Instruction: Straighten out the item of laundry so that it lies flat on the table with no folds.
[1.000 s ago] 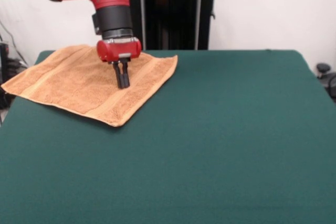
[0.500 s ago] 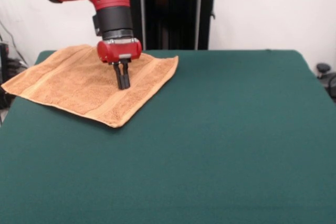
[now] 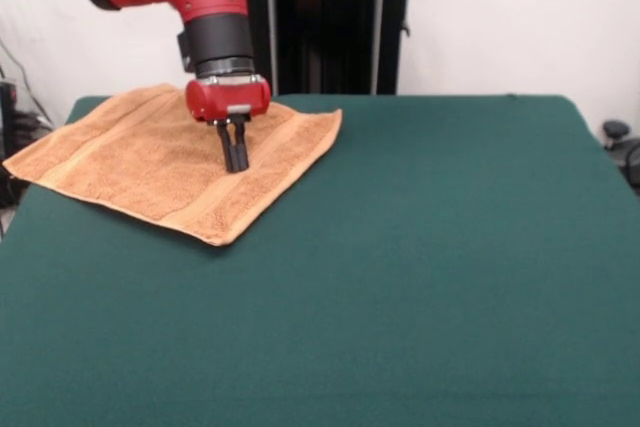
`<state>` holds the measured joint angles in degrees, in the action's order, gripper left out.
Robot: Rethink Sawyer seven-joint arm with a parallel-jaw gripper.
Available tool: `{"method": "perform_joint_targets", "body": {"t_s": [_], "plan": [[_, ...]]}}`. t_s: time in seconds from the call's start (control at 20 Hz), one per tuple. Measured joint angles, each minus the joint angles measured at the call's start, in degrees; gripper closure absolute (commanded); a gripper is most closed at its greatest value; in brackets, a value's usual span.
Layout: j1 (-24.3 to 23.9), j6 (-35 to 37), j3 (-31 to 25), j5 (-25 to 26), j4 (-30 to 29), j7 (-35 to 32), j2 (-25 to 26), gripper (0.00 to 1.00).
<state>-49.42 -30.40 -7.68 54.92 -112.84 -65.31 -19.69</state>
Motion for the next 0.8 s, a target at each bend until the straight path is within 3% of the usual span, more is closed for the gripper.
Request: {"method": "perform_joint_targets", "body": {"t_s": [0.8], "plan": [[-4.09, -1.17, -4.47, 3.51, 0.90, 0.00, 2.10, 1.00]]}}
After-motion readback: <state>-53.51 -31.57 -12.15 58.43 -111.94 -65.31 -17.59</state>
